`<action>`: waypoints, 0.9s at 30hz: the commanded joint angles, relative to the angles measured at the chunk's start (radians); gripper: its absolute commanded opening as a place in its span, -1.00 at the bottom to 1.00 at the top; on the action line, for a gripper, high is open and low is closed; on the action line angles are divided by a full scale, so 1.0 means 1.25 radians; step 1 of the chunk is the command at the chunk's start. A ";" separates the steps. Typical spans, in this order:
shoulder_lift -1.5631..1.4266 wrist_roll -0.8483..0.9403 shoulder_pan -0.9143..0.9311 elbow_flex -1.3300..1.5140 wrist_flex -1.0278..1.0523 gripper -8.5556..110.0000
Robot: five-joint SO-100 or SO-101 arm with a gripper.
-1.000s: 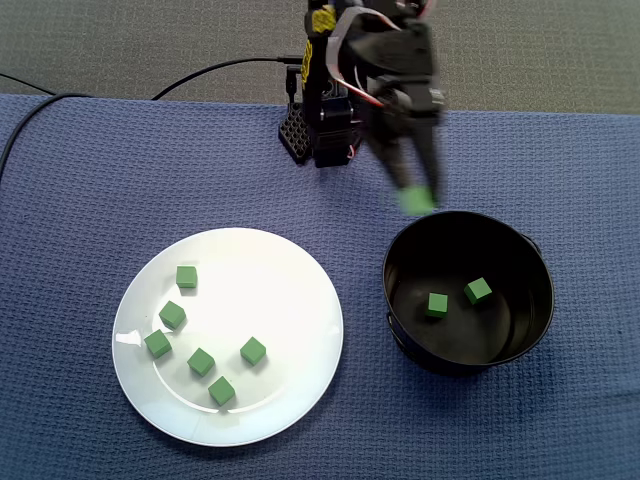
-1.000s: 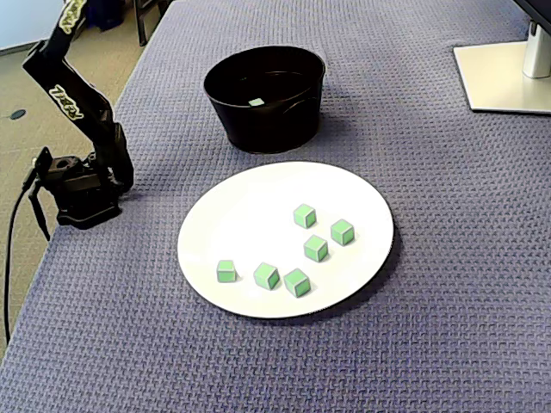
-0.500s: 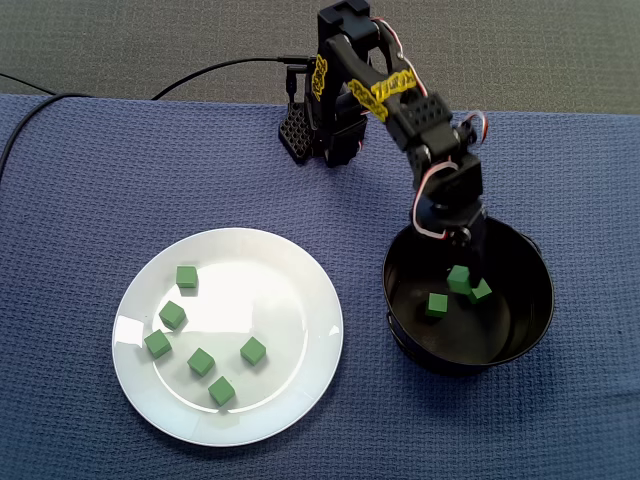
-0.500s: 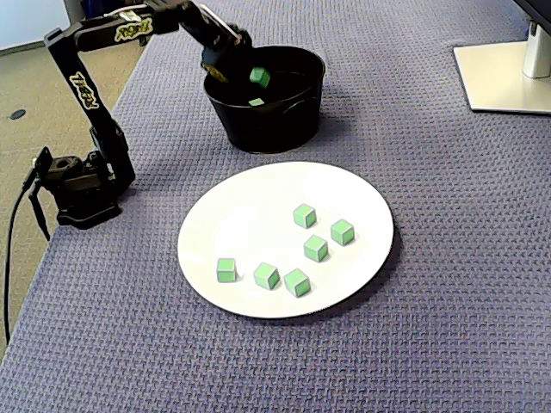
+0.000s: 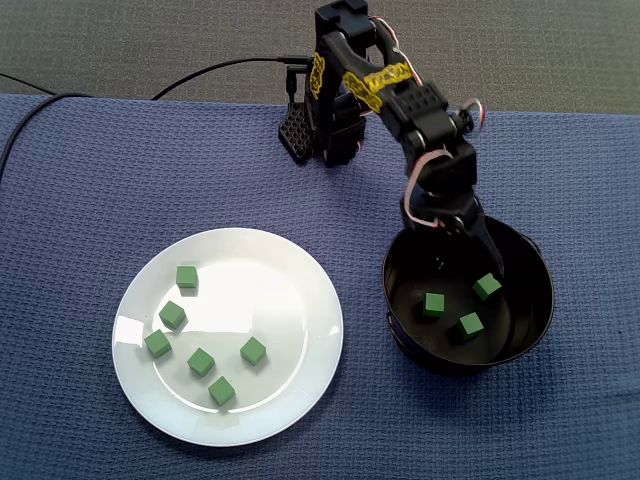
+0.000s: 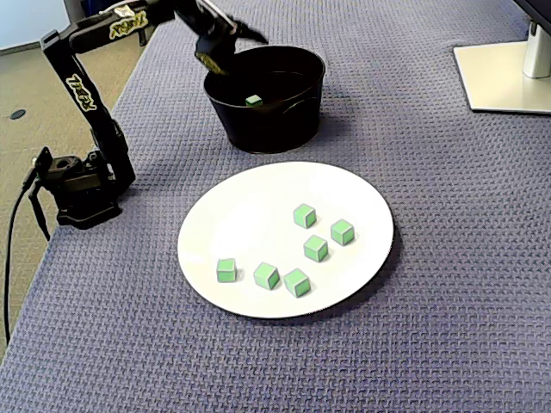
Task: Pick up the items on the white plate and put them in the black container.
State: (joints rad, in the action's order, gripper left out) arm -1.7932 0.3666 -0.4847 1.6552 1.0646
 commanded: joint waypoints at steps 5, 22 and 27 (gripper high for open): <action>-0.070 -0.036 0.279 -0.491 0.286 -0.33; 0.076 -0.137 0.938 -0.214 0.361 -0.31; 0.220 -0.087 1.000 -0.163 0.256 -0.31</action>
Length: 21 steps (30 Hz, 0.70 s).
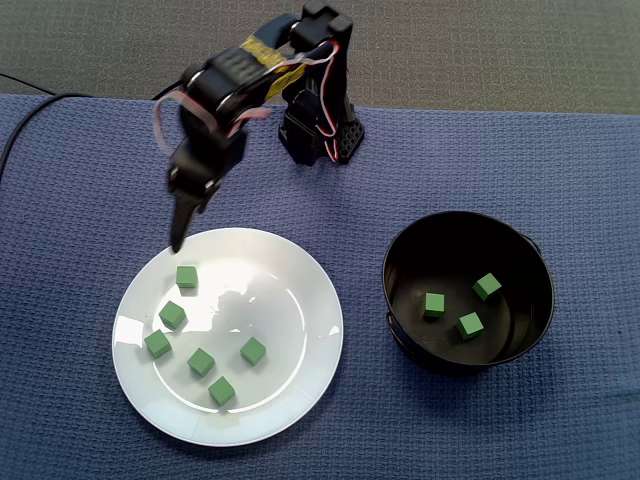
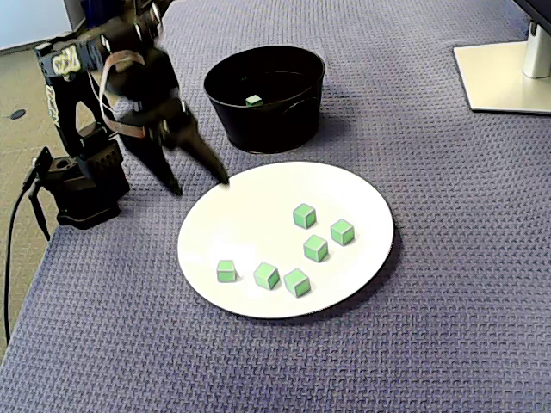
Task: Pick up the items on the white plate and put them in the black container.
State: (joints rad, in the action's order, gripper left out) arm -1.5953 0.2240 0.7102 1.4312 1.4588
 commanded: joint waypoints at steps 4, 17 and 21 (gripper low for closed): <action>0.152 0.036 0.033 -0.011 -0.076 -0.32; 0.349 0.083 -0.009 -0.129 -0.063 -0.38; 0.383 0.103 -0.017 -0.179 -0.059 -0.37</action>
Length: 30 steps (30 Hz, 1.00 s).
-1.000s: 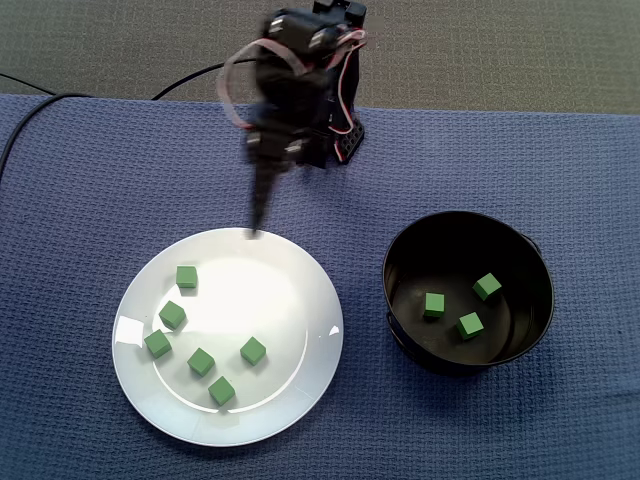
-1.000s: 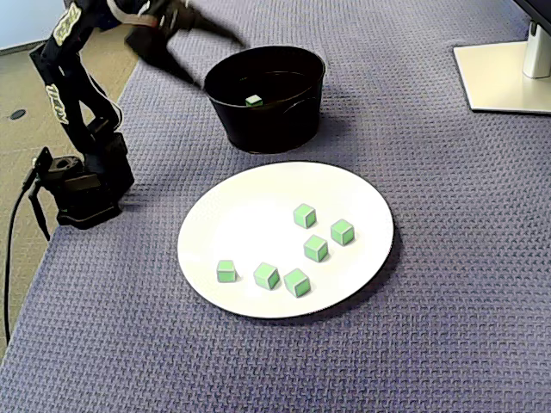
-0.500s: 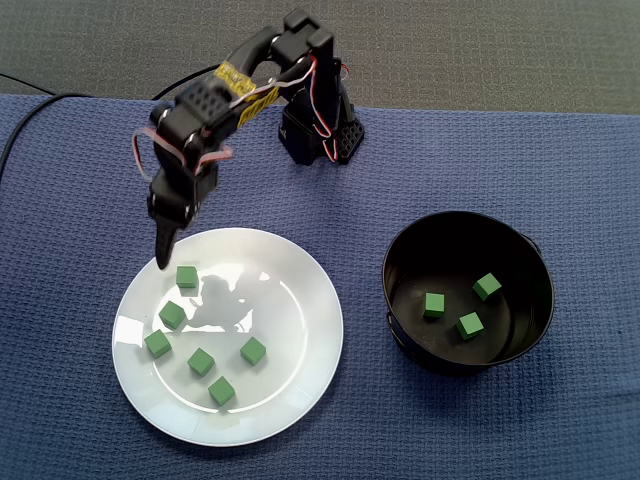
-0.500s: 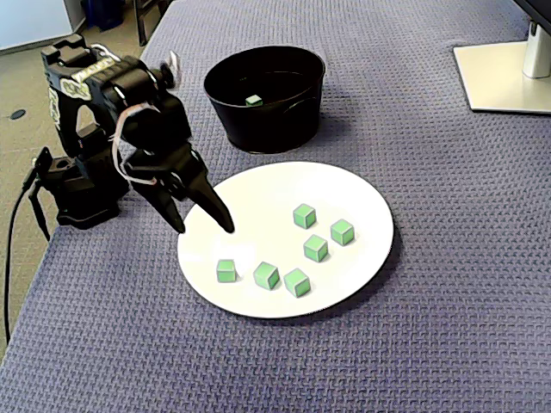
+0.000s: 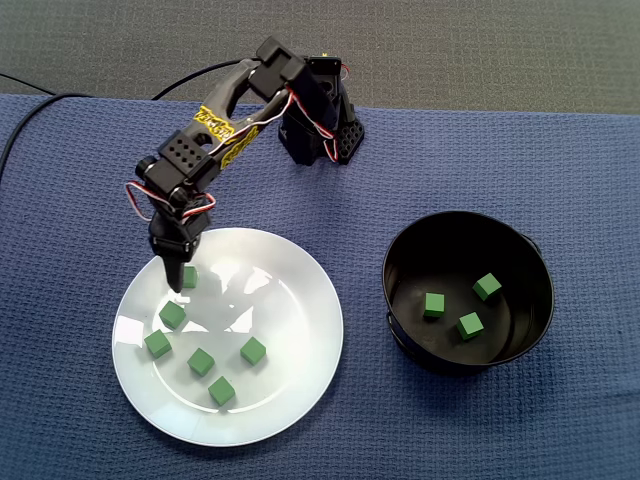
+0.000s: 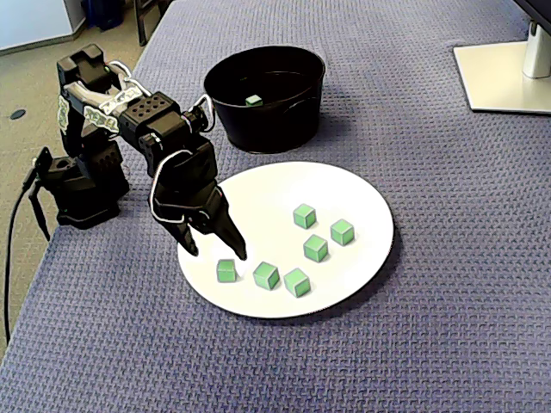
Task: Pick up the items on the white plate and put them in the black container.
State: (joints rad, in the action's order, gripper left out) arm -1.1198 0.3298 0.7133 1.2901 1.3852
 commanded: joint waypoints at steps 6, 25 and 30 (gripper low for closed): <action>0.043 0.036 -0.033 -0.106 0.023 -0.38; 0.119 0.222 -0.020 -0.199 0.130 -0.43; 0.134 0.282 0.007 -0.222 0.144 -0.45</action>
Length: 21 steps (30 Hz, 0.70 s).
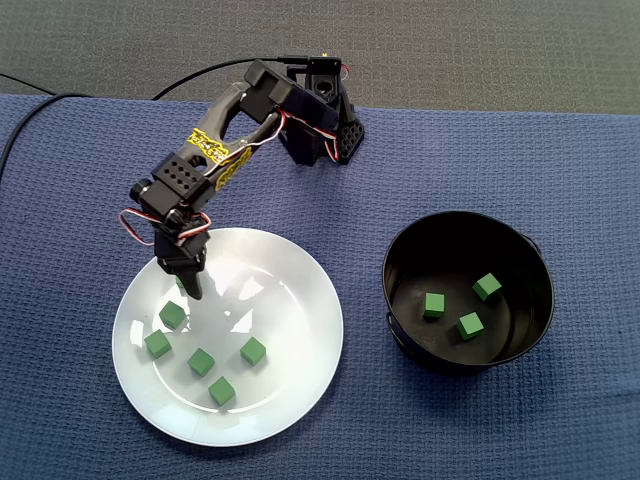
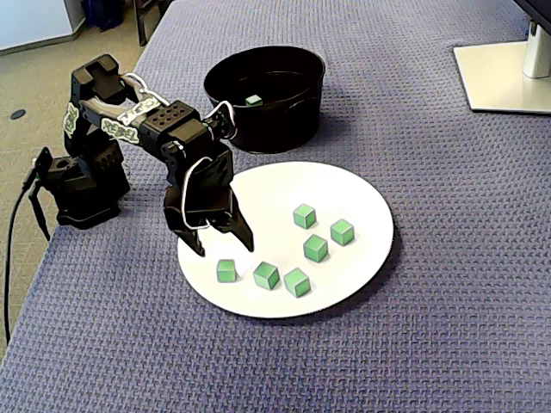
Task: Pick up the items on the white plate and put them in the black container.
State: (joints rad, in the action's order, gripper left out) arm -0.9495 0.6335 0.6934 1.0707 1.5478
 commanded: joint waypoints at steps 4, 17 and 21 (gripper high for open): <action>0.013 0.070 0.036 -0.060 0.013 -0.46; 0.079 0.069 0.021 -0.107 0.010 -0.47; 0.104 0.071 0.018 -0.134 0.010 -0.56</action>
State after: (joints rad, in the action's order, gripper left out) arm -0.8176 0.7118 0.7240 0.9649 1.5509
